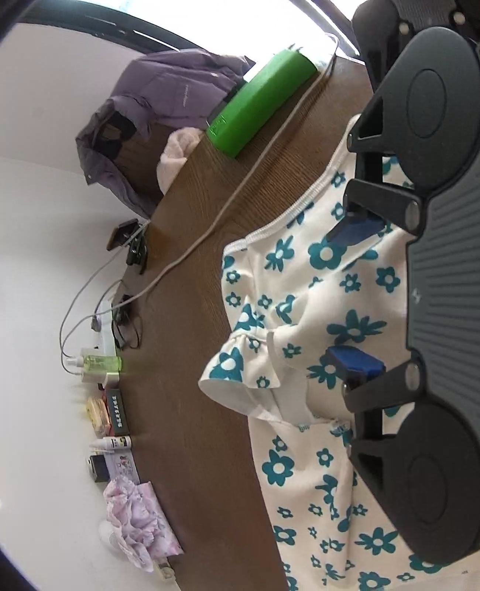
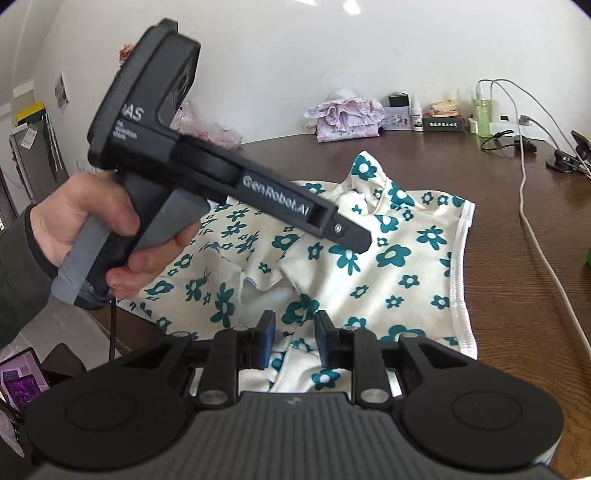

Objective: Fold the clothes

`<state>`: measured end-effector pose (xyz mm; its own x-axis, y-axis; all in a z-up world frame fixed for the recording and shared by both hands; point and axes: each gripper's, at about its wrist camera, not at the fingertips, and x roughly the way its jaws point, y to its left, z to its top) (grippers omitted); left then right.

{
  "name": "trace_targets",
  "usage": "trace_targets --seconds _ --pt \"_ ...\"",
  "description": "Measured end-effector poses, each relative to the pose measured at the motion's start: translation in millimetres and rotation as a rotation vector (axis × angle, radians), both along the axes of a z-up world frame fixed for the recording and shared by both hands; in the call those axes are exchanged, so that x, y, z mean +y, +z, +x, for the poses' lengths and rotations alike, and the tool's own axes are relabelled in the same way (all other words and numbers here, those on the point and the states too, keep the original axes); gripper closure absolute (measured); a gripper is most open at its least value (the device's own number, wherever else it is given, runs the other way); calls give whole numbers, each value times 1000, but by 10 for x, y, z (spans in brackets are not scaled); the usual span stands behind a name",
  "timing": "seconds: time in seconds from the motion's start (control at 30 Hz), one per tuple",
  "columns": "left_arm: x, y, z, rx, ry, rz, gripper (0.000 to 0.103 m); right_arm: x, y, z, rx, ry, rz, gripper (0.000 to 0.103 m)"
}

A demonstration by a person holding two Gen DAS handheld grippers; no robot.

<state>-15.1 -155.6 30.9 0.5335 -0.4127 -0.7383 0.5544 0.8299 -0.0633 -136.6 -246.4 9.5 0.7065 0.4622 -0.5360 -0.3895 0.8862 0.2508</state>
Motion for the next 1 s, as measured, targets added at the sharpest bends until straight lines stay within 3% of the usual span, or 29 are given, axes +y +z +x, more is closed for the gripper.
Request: trace_targets --seconds 0.1,0.17,0.27,0.3,0.33,0.4,0.47,0.53,0.7,0.77,0.9,0.97,1.0 --pt "-40 -114 -88 -53 25 51 63 -193 4 -2 -16 -114 -28 78" --pt "34 -110 -98 -41 48 -1 99 -324 6 -3 -26 -192 -48 77" --pt "255 -38 24 60 123 -163 100 -484 -11 9 -30 -278 -73 74" --pt "291 -14 44 72 133 -183 100 -496 -29 11 -33 -286 -77 72" --pt "308 7 49 75 136 -190 99 -497 -35 9 -39 -284 -80 70" --pt "254 7 12 59 121 -169 87 -469 -63 22 -27 -276 -104 69" --pt "104 -52 -85 38 78 -105 50 -430 -83 35 -26 -273 -136 70" --pt "-12 -101 -171 3 48 -51 46 -378 -91 47 -38 -275 -176 83" --pt "63 2 -344 -10 -2 -16 44 -313 -55 77 -36 -303 -237 89" --pt "231 93 -463 -21 -4 -23 35 -333 -32 106 -20 -319 -240 89" --pt "551 201 -718 -63 -47 -48 28 -365 230 119 -21 -285 -79 79" --pt "516 172 -792 -96 -103 -18 29 -266 244 225 23 -158 21 78" --pt "445 149 -796 -116 -108 21 29 -174 224 289 37 -117 14 78"
